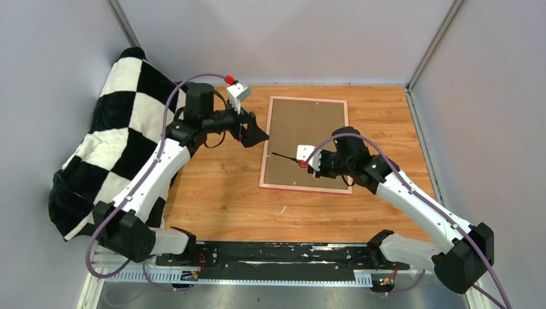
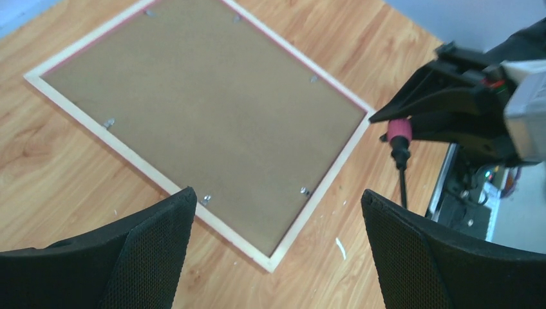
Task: Take the photo out of the frame
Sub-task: Pick up the screwdriver from the center of the board.
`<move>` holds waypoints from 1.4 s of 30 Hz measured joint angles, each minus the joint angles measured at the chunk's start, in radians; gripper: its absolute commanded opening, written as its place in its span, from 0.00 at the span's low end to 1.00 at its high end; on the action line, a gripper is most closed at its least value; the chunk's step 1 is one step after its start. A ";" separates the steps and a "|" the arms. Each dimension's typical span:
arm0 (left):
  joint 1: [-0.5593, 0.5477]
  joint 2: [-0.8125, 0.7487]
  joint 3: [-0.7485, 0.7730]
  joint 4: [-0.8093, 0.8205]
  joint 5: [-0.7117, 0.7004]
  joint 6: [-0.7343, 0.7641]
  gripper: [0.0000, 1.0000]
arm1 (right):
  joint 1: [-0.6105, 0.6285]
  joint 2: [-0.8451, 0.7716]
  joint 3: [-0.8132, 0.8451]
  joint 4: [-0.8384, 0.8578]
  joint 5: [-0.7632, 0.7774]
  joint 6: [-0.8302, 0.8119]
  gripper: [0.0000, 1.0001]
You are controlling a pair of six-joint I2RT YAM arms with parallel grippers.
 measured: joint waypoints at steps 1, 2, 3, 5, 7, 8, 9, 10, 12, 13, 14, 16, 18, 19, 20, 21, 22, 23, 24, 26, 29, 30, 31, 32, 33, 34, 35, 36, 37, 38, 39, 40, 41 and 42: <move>-0.003 0.013 0.007 -0.023 0.000 0.027 1.00 | 0.000 0.000 0.000 -0.009 0.003 -0.016 0.00; -0.010 0.029 0.018 -0.053 0.000 0.066 1.00 | 0.000 0.000 -0.001 -0.021 0.006 -0.030 0.00; -0.018 0.044 0.028 -0.076 0.004 0.104 1.00 | 0.000 0.000 -0.002 -0.030 0.010 -0.041 0.00; -0.034 0.060 0.033 -0.108 0.021 0.170 1.00 | 0.000 0.002 -0.005 -0.050 0.023 -0.063 0.00; -0.043 0.067 0.032 -0.137 0.050 0.226 1.00 | 0.000 0.006 -0.010 -0.061 0.036 -0.076 0.00; -0.048 0.067 0.030 -0.144 0.066 0.248 1.00 | 0.000 0.011 -0.013 -0.068 0.043 -0.085 0.00; -0.050 0.067 0.026 -0.148 0.082 0.264 1.00 | 0.000 0.015 -0.016 -0.071 0.048 -0.092 0.00; -0.054 0.067 0.021 -0.150 0.103 0.282 1.00 | 0.000 0.021 -0.020 -0.073 0.055 -0.098 0.00; -0.068 0.067 0.002 -0.153 0.145 0.311 1.00 | 0.000 0.037 -0.026 -0.082 0.064 -0.109 0.00; -0.077 0.067 -0.010 -0.157 0.166 0.324 1.00 | 0.000 0.044 -0.027 -0.085 0.066 -0.113 0.00; -0.086 0.067 -0.020 -0.163 0.181 0.333 1.00 | 0.000 0.051 -0.028 -0.090 0.069 -0.117 0.00; -0.109 0.067 -0.040 -0.175 0.211 0.353 1.00 | 0.000 0.061 -0.028 -0.093 0.079 -0.119 0.00; -0.131 0.068 -0.048 -0.187 0.233 0.368 0.99 | 0.000 0.064 -0.028 -0.094 0.085 -0.118 0.00; -0.142 0.069 -0.050 -0.191 0.241 0.372 0.99 | 0.000 0.064 -0.028 -0.093 0.085 -0.118 0.00; -0.149 0.073 -0.050 -0.192 0.250 0.375 0.99 | 0.000 0.063 -0.028 -0.092 0.085 -0.118 0.00; -0.154 0.078 -0.050 -0.192 0.260 0.377 0.98 | 0.000 0.061 -0.028 -0.091 0.085 -0.117 0.00; -0.159 0.085 -0.050 -0.192 0.267 0.377 0.97 | 0.000 0.060 -0.028 -0.089 0.085 -0.117 0.00; -0.160 0.095 -0.050 -0.192 0.278 0.376 0.96 | 0.000 0.056 -0.029 -0.085 0.085 -0.117 0.00; -0.160 0.106 -0.050 -0.192 0.288 0.373 0.94 | 0.000 0.052 -0.031 -0.079 0.085 -0.117 0.00; -0.160 0.135 -0.048 -0.193 0.307 0.361 0.90 | 0.000 0.043 -0.033 -0.069 0.084 -0.115 0.00; -0.160 0.184 -0.039 -0.196 0.338 0.327 0.85 | 0.000 0.040 -0.034 -0.057 0.084 -0.108 0.00; -0.160 0.200 -0.033 -0.196 0.346 0.317 0.84 | 0.000 0.040 -0.035 -0.052 0.084 -0.104 0.00; -0.160 0.212 -0.028 -0.196 0.352 0.307 0.84 | 0.000 0.040 -0.036 -0.048 0.084 -0.099 0.00; -0.160 0.220 -0.024 -0.198 0.355 0.297 0.84 | 0.000 0.040 -0.036 -0.046 0.084 -0.097 0.00; -0.160 0.226 -0.020 -0.198 0.359 0.290 0.83 | 0.000 0.040 -0.037 -0.042 0.084 -0.095 0.00; -0.160 0.230 -0.016 -0.199 0.362 0.286 0.83 | 0.000 0.041 -0.037 -0.040 0.084 -0.093 0.00; -0.160 0.233 -0.012 -0.199 0.366 0.280 0.82 | 0.000 0.042 -0.038 -0.037 0.085 -0.092 0.00; -0.161 0.235 -0.008 -0.200 0.370 0.274 0.81 | 0.000 0.043 -0.038 -0.035 0.085 -0.091 0.00; -0.162 0.237 -0.003 -0.200 0.373 0.270 0.81 | 0.000 0.047 -0.038 -0.033 0.085 -0.090 0.00; -0.163 0.238 0.002 -0.199 0.375 0.265 0.81 | 0.000 0.051 -0.038 -0.030 0.085 -0.089 0.00; -0.165 0.240 0.005 -0.198 0.377 0.259 0.81 | 0.000 0.056 -0.038 -0.028 0.085 -0.087 0.00; -0.167 0.241 0.007 -0.197 0.378 0.249 0.82 | 0.000 0.063 -0.038 -0.027 0.085 -0.085 0.00; -0.169 0.242 0.007 -0.194 0.379 0.240 0.83 | 0.000 0.069 -0.038 -0.026 0.085 -0.084 0.00; -0.171 0.243 0.007 -0.187 0.378 0.224 0.83 | 0.000 0.075 -0.038 -0.026 0.085 -0.082 0.00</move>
